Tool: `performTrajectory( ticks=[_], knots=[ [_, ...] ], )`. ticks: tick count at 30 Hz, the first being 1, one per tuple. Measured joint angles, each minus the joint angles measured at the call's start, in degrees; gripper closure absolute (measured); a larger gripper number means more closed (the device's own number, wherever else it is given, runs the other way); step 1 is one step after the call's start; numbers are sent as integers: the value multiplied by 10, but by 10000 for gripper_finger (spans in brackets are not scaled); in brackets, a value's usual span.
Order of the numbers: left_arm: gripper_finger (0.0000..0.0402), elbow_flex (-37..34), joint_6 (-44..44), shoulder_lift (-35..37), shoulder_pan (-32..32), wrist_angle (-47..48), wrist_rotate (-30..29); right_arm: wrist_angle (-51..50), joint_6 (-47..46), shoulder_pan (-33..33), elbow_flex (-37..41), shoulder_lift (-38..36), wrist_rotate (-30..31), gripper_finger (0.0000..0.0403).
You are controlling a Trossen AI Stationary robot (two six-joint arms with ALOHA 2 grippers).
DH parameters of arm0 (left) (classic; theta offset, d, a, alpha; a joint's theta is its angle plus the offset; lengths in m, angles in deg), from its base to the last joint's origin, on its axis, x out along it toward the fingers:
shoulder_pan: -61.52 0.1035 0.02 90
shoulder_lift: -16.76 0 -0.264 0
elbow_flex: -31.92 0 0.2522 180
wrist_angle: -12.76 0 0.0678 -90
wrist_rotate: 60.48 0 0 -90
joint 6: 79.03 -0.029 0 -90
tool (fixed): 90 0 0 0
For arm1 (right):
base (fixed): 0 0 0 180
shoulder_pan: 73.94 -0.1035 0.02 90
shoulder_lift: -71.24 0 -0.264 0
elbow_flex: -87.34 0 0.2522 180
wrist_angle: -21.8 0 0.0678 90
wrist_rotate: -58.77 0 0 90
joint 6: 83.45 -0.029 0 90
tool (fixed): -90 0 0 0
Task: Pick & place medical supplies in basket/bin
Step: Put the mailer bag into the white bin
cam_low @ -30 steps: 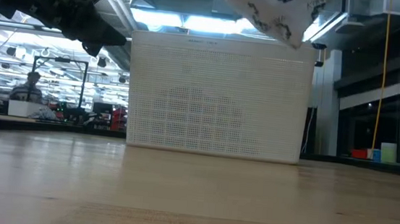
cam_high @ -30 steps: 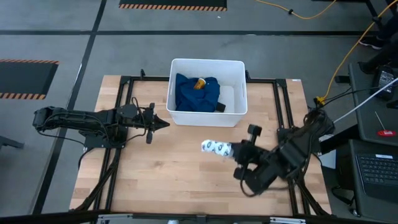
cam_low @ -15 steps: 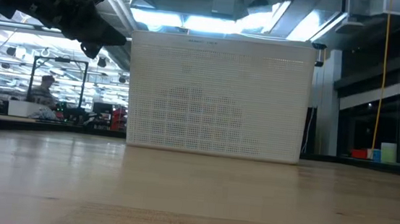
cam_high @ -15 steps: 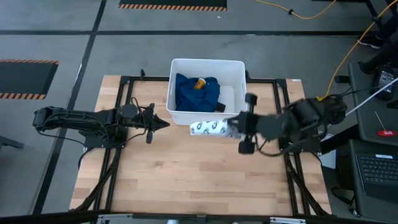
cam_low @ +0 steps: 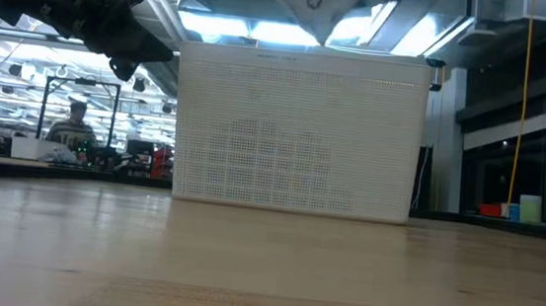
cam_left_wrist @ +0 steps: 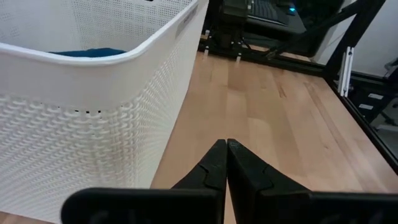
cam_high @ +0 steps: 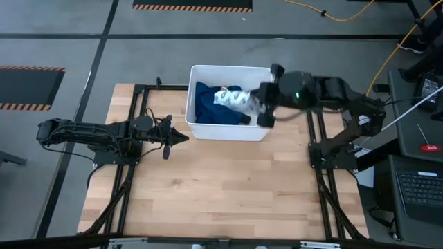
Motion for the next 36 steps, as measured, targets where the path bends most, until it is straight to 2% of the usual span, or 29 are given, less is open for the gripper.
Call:
performTrajectory(
  ticks=[9,12,14,27,36],
  knots=[
    [395,0,0,0,0,-3,0,-19,40,115,10,5,-29,403],
    [393,0,0,0,0,-6,0,-15,57,138,24,5,-70,403],
    [392,0,0,0,0,-12,0,-14,60,149,36,5,-85,403],
    [394,0,1,0,0,-17,0,3,72,202,154,5,-85,403],
    [394,0,1,0,0,-17,0,77,96,228,255,5,-85,403]
  ],
)
